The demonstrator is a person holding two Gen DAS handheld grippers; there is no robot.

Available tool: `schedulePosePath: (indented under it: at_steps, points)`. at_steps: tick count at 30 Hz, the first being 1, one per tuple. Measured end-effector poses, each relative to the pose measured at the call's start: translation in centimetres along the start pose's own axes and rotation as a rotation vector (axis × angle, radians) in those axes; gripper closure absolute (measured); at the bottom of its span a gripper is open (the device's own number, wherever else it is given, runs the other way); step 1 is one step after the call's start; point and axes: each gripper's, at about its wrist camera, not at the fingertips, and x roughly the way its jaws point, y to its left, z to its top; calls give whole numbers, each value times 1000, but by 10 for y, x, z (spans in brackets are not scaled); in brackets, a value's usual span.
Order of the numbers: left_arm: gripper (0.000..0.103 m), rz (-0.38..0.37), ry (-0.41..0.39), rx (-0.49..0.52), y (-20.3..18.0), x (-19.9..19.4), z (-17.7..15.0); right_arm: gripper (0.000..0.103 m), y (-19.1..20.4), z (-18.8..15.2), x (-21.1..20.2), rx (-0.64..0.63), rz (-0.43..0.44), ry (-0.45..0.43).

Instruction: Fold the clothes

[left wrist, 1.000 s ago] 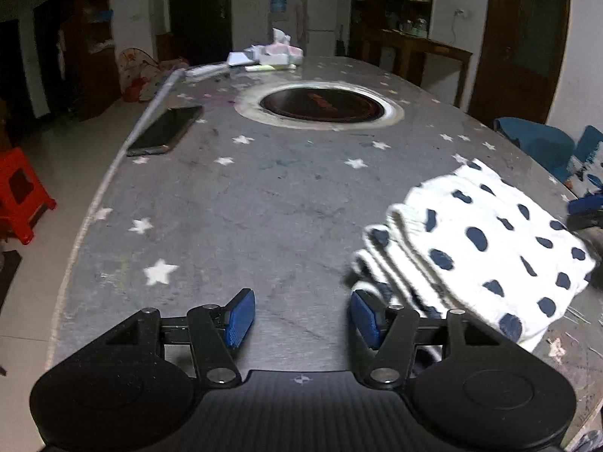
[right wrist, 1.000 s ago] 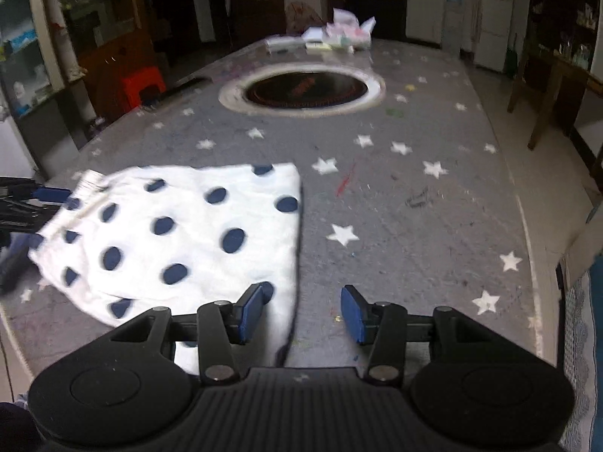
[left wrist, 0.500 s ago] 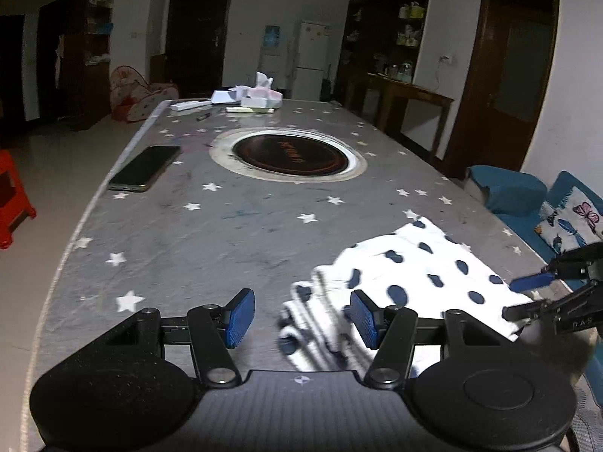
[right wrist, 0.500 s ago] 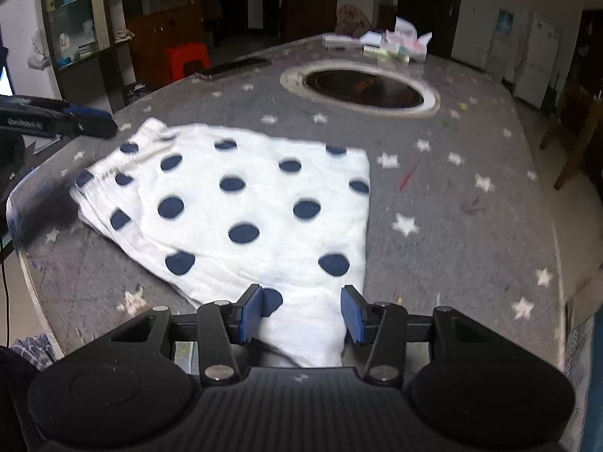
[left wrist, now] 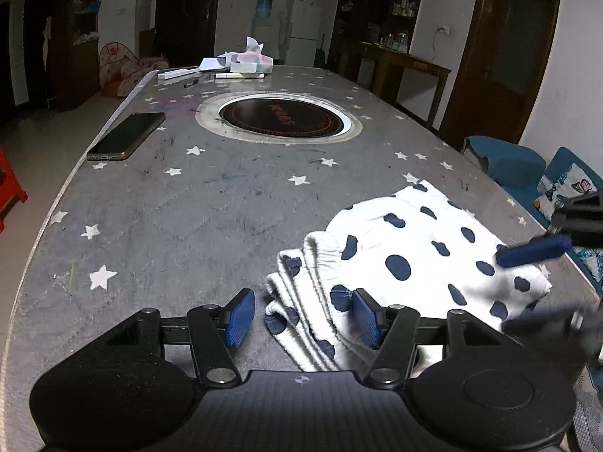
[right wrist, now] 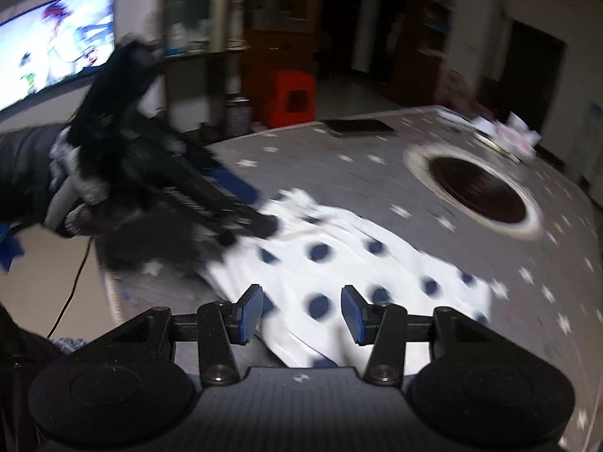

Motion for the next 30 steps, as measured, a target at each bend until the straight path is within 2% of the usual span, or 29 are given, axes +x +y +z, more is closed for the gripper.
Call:
schedulePosePath:
  at_steps: [4, 7, 12, 15, 18, 20, 23, 30]
  points:
    - [42, 1, -14, -27, 2, -8, 6, 56, 28, 10, 20, -140, 31, 0]
    - [41, -10, -11, -94, 8, -15, 10, 56, 49, 10, 38, -253, 30, 22]
    - [34, -38, 8, -273, 24, -23, 9, 56, 78, 2, 64, -432, -43, 52]
    - [30, -68, 28, -388, 31, -25, 6, 56, 87, -2, 72, -491, -79, 39]
    - [30, -101, 46, -480, 35, -25, 2, 58, 88, -2, 74, -489, -92, 21]
    - [29, -111, 53, -509, 34, -25, 0, 67, 86, -1, 74, -466, -83, 16]
    - [28, -125, 74, -580, 36, -21, -5, 73, 79, 2, 67, -411, -65, -3]
    - [27, -200, 101, -764, 43, -17, -18, 80, 64, 10, 47, -308, -65, -62]
